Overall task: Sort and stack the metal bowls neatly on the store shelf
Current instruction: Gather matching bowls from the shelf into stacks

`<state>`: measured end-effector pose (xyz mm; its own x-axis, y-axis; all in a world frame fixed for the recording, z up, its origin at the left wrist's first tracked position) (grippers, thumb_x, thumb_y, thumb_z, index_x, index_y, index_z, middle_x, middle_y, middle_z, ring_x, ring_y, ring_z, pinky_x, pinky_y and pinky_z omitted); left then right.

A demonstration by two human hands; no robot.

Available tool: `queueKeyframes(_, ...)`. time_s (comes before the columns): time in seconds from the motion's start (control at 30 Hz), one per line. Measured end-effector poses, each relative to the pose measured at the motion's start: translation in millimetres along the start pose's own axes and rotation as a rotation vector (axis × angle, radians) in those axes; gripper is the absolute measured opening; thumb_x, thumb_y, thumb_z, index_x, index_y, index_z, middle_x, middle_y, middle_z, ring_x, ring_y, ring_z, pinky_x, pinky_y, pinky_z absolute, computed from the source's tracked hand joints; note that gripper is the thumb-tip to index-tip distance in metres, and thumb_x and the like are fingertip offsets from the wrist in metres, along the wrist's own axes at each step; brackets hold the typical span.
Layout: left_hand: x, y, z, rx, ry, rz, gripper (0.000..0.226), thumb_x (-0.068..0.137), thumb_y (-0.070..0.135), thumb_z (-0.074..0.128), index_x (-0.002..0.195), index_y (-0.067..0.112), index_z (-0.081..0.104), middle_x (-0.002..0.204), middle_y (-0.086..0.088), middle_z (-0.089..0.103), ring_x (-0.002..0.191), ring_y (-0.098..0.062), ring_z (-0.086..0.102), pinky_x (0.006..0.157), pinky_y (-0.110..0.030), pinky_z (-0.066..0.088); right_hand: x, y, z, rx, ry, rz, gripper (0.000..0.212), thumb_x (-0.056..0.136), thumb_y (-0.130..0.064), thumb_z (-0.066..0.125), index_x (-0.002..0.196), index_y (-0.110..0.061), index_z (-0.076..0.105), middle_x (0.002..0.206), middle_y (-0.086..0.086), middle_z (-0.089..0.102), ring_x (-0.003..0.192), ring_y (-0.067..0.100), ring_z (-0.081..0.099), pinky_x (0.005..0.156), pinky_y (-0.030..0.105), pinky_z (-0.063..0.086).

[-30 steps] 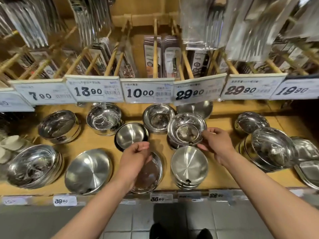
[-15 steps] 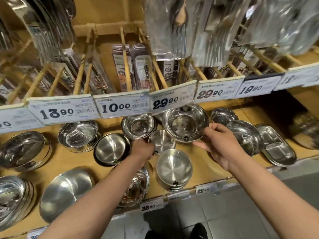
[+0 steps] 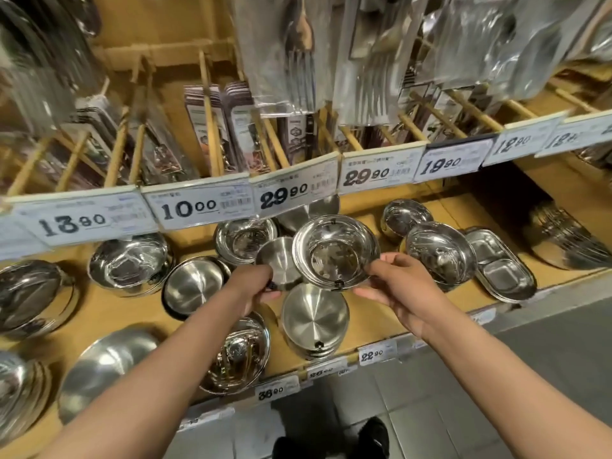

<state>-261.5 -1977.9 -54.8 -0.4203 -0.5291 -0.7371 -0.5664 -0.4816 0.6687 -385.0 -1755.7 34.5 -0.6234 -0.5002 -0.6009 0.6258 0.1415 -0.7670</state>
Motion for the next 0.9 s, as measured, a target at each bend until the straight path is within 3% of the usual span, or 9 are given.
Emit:
queueKeyframes(0.1, -22, 5, -13, -0.054, -0.002, -0.013, 0.018, 0.101, 0.004, 0.051, 0.114, 0.0, 0.063, 0.101, -0.015, 0.069, 0.071, -0.017, 0.07, 0.055, -0.026, 0.062, -3, -3, -1, -0.001, -0.042, 0.016, 0.011, 0.094, 0.007, 0.061, 0.099, -0.002, 0.057, 0.066, 0.012, 0.07, 0.066, 0.023, 0.074, 0.061, 0.035, 0.063)
queueKeyframes(0.3, -78, -3, -45, -0.284, 0.011, 0.0, 0.023, 0.099, -0.003, 0.046, 0.119, -0.001, 0.056, 0.122, -0.029, 0.063, 0.084, -0.027, 0.069, 0.053, -0.027, 0.062, -17, -5, -6, 0.001, -0.113, 0.024, 0.013, 0.094, 0.006, 0.061, 0.1, -0.004, 0.057, 0.064, 0.009, 0.071, 0.066, 0.021, 0.073, 0.054, 0.029, 0.063)
queueKeyframes(0.47, -125, -15, -48, -0.358, -0.027, 0.014, 0.049, 0.085, -0.013, 0.038, 0.13, 0.005, 0.048, 0.129, -0.025, 0.054, 0.092, -0.028, 0.065, 0.05, -0.026, 0.061, -31, -5, -15, -0.024, -0.162, 0.021, 0.014, 0.093, 0.007, 0.061, 0.099, -0.005, 0.056, 0.07, 0.014, 0.072, 0.063, 0.022, 0.074, 0.056, 0.031, 0.063)
queueKeyframes(0.6, -148, -18, -30, -0.36, -0.054, 0.056, 0.042, 0.09, -0.012, 0.039, 0.127, 0.005, 0.048, 0.12, -0.024, 0.063, 0.093, -0.029, 0.068, 0.064, -0.033, 0.063, -41, -15, -32, -0.007, -0.145, -0.015, 0.013, 0.095, 0.007, 0.058, 0.098, -0.006, 0.056, 0.059, 0.007, 0.071, 0.059, 0.018, 0.074, 0.058, 0.034, 0.063)
queueKeyframes(0.73, -163, -18, -8, -0.409, -0.053, 0.076, 0.034, 0.091, -0.013, 0.039, 0.117, 0.007, 0.047, 0.109, -0.023, 0.063, 0.076, -0.024, 0.07, 0.066, -0.036, 0.063, -49, -23, -47, -0.028, -0.142, -0.046, 0.013, 0.096, 0.007, 0.055, 0.092, -0.005, 0.056, 0.056, 0.002, 0.07, 0.057, 0.014, 0.072, 0.058, 0.033, 0.063)
queueKeyframes(0.8, -169, -20, -1, -0.459, -0.039, 0.082, 0.03, 0.089, -0.014, 0.039, 0.11, 0.006, 0.049, 0.113, -0.024, 0.06, 0.085, -0.027, 0.069, 0.069, -0.039, 0.062, -52, -21, -56, -0.044, -0.148, -0.029, 0.011, 0.096, 0.006, 0.057, 0.094, -0.004, 0.058, 0.058, 0.003, 0.071, 0.06, 0.016, 0.073, 0.054, 0.029, 0.063)
queueKeyframes(0.9, -175, -24, 1, -0.492, 0.006, 0.093, 0.035, 0.089, -0.014, 0.044, 0.118, 0.005, 0.05, 0.113, -0.022, 0.063, 0.093, -0.032, 0.07, 0.071, -0.042, 0.062, -54, -14, -67, -0.052, -0.178, -0.004, 0.008, 0.095, 0.005, 0.059, 0.096, -0.003, 0.059, 0.065, 0.006, 0.074, 0.064, 0.018, 0.075, 0.052, 0.026, 0.061)
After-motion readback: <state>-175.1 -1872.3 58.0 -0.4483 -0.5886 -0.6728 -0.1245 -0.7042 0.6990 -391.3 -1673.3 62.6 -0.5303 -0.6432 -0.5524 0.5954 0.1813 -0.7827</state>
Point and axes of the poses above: each hand's wrist, its own x-axis towards the middle knuckle, its own z-axis out of the palm, y = z × x, the point moved 1 cm from there along x, towards the middle knuckle
